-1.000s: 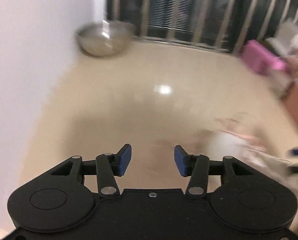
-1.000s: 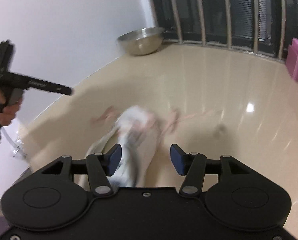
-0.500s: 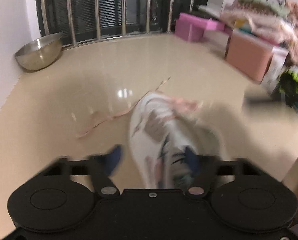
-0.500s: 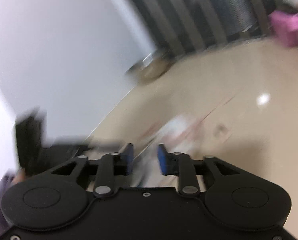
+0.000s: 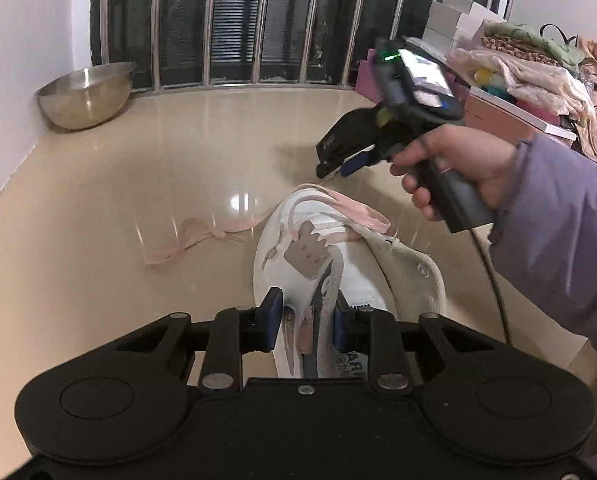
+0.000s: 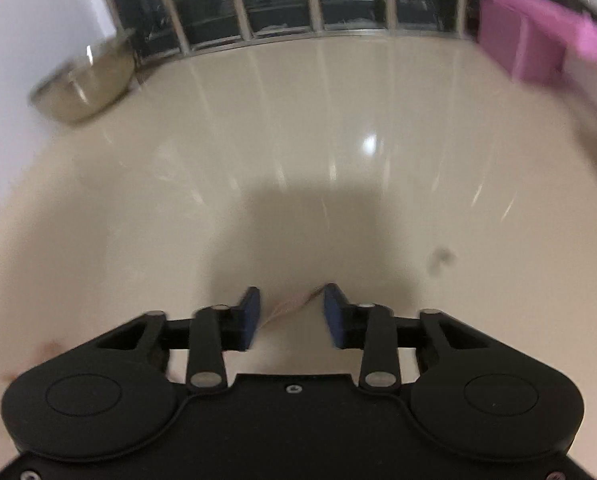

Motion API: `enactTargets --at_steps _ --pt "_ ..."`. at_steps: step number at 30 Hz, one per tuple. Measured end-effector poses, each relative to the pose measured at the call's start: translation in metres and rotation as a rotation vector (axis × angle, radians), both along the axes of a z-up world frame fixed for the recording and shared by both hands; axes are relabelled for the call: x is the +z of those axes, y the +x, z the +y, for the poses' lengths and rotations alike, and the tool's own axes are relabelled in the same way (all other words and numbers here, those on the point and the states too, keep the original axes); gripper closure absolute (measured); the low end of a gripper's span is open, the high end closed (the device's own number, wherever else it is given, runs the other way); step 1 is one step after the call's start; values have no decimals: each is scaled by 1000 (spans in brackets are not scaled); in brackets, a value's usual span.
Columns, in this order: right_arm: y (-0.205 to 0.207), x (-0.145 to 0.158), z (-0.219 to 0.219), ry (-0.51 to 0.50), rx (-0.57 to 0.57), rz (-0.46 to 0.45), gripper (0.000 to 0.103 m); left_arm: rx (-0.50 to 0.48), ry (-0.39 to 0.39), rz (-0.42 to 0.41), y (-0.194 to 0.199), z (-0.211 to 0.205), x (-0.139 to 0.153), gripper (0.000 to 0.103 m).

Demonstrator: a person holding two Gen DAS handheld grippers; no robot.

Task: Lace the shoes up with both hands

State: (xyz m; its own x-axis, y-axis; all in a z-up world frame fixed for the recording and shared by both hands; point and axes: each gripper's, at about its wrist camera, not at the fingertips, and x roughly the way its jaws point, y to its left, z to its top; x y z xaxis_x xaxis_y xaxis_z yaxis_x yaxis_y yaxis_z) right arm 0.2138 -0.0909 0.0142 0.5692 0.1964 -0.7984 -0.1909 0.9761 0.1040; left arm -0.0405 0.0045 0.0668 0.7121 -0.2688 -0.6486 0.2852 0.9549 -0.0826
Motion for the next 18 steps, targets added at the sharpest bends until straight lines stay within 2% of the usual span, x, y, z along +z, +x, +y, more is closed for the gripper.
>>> enactTargets --at_steps 3,4,5,7,9,11,12,13,14,15,17,18 --pt "-8 -2 9 -137 67 -68 103 -22 78 -27 3 7 4 75" --pt "-14 0 2 -182 55 -102 103 -10 93 -28 5 14 4 75" --pt "-21 4 -10 -204 30 -137 103 1 93 -22 7 21 3 75" --pt "-37 19 -39 -168 4 -206 103 17 76 -7 11 35 3 75" --pt "-54 31 -64 -155 -11 -218 103 26 75 -4 15 39 3 75" --pt "-67 31 -83 -166 23 -144 101 28 90 -17 17 38 1 74" --pt "-75 31 -91 -200 15 -90 96 29 97 -25 17 36 0 74" --pt "-88 36 -94 -213 -5 -91 91 29 103 -32 17 34 -1 73" --pt "-106 46 -101 -175 -12 -122 86 33 100 -37 17 34 -2 73" --pt "-125 56 -105 -47 32 -129 83 39 93 -40 18 35 -4 73" --pt "-149 63 -101 278 187 -64 75 50 79 -45 19 36 -7 71" --pt "-158 64 -94 401 254 -41 74 56 77 -48 19 37 -8 70"
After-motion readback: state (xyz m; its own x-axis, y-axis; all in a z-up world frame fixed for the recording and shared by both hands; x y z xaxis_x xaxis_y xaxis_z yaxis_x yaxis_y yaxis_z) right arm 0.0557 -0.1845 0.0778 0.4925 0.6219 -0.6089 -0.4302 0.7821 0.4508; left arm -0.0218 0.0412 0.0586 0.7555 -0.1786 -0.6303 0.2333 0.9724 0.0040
